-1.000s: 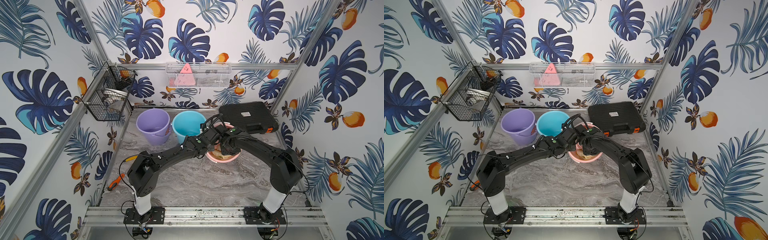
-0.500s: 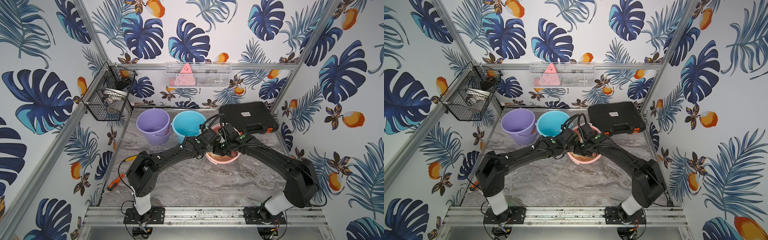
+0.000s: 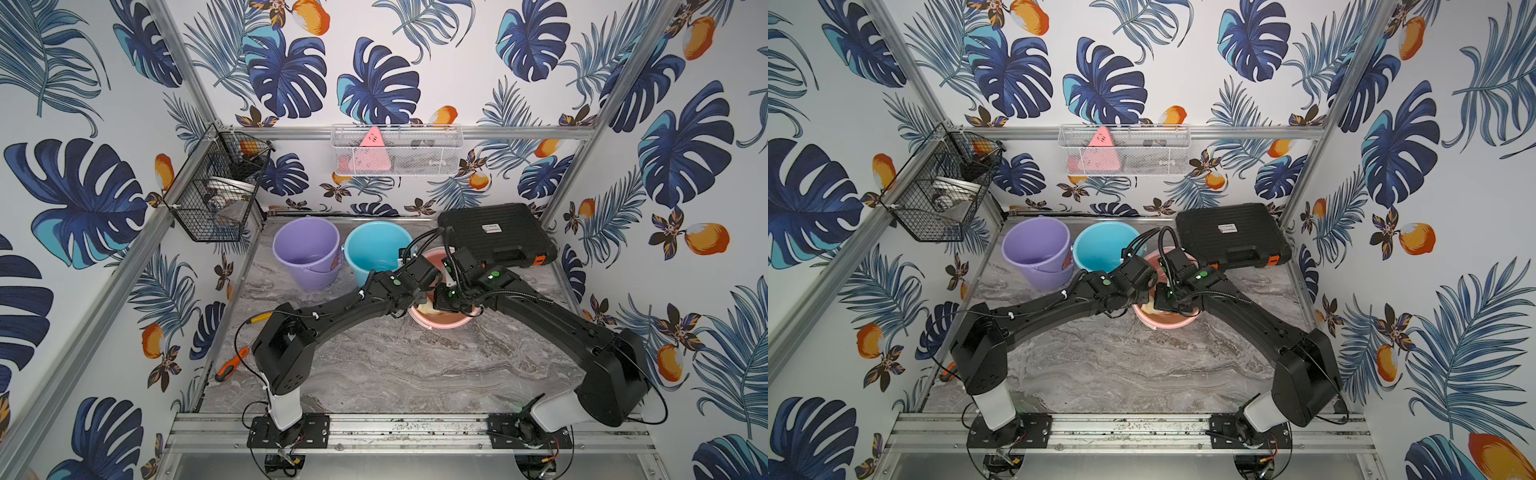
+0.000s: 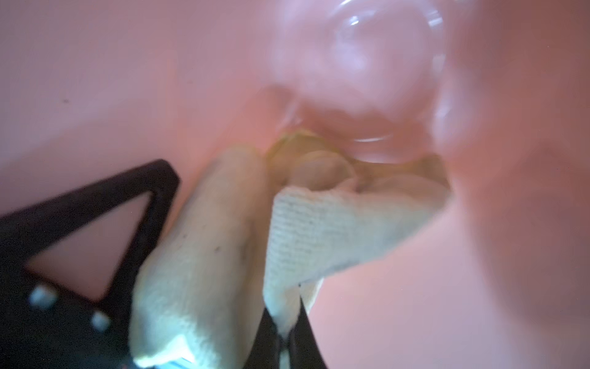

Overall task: Wipe the inside of the bucket with a cloth
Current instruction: Wipe the dirt from the inside of the bucket.

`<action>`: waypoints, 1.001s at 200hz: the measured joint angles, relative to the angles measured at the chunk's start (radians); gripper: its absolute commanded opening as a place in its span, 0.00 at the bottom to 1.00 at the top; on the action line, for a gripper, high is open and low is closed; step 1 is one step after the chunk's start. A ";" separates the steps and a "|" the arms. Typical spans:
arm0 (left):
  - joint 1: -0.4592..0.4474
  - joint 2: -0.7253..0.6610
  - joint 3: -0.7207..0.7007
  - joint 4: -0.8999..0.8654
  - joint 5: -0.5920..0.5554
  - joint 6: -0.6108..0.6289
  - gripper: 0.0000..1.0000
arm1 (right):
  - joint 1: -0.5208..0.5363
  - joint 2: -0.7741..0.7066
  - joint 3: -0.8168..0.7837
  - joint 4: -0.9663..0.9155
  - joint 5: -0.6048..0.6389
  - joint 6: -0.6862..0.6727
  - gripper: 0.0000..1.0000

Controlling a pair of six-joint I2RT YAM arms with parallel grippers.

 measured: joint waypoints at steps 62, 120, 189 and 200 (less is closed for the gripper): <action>0.001 0.000 0.011 -0.019 0.002 0.001 0.00 | -0.002 -0.003 0.039 -0.181 0.297 -0.031 0.00; 0.003 0.001 0.010 -0.007 0.019 0.002 0.00 | 0.014 0.054 0.032 -0.204 0.309 -0.027 0.00; 0.005 0.003 -0.004 0.007 0.027 -0.005 0.00 | 0.018 -0.056 -0.133 0.074 -0.120 0.037 0.00; 0.006 0.003 -0.008 0.013 0.030 -0.005 0.00 | 0.018 -0.068 -0.148 0.117 -0.173 0.056 0.00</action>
